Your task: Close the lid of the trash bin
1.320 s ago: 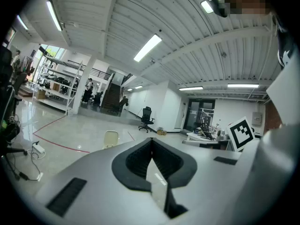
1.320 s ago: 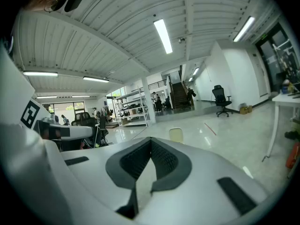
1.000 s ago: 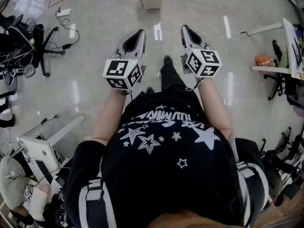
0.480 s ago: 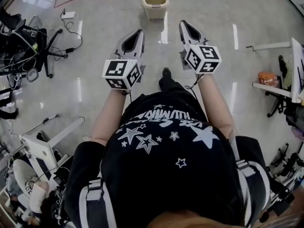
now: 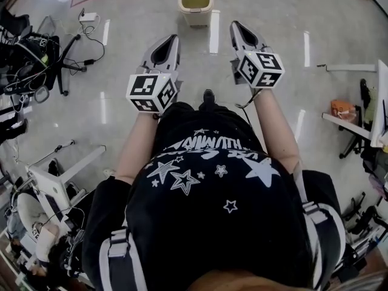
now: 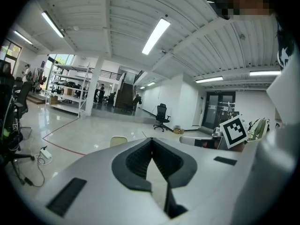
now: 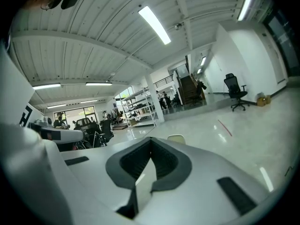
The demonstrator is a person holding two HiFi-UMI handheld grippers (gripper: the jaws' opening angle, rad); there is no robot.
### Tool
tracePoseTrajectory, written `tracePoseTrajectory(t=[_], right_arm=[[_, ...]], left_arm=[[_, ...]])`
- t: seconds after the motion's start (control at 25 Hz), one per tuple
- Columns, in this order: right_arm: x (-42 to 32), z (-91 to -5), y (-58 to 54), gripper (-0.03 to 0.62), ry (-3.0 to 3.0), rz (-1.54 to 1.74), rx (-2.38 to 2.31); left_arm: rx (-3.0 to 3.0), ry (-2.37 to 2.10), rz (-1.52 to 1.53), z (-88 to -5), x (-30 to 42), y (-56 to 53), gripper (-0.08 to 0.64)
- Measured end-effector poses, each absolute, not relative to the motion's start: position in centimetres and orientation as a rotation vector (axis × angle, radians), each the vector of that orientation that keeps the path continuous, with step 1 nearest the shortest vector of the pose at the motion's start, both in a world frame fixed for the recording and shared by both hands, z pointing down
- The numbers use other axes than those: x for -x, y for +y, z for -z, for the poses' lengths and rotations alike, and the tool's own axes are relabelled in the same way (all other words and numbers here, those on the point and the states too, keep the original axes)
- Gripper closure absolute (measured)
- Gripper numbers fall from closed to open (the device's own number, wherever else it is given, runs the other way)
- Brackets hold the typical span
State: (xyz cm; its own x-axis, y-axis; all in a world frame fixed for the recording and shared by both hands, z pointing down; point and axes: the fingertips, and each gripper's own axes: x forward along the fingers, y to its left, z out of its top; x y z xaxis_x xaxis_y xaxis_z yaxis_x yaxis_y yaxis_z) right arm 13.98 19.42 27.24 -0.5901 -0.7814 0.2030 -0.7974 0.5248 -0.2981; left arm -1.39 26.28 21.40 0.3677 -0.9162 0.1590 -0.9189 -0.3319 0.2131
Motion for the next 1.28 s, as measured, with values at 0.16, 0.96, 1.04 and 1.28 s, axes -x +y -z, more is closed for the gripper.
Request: tracePoseTrajectory(t=[0.16, 0.96, 1.04, 1.28], right_arm=[[-13.7, -27.8, 18.0, 0.591, -2.710, -0.590, -1.374], [-12.0, -27.9, 3.8, 0.591, -2.577, -0.564, -1.559], [-11.2, -27.6, 1.5, 0.591, -2.568, -0.562, -1.576], [-7.9, -27.5, -4.0, 0.591, -2.529, -0.576, -1.625]], left_arm=[[-2.343, -1.664, -0.016, -21.4, 1.9, 25.2, 0.548], [-2.411, -1.502, -0.001, -23.1, 5.3, 7.9, 0.549], [-2.418, -1.487, -0.011, -23.1, 6.2, 5.5, 0.548], [-2.433, -1.430, -0.037, -23.5, 9.8, -1.0, 0.549]])
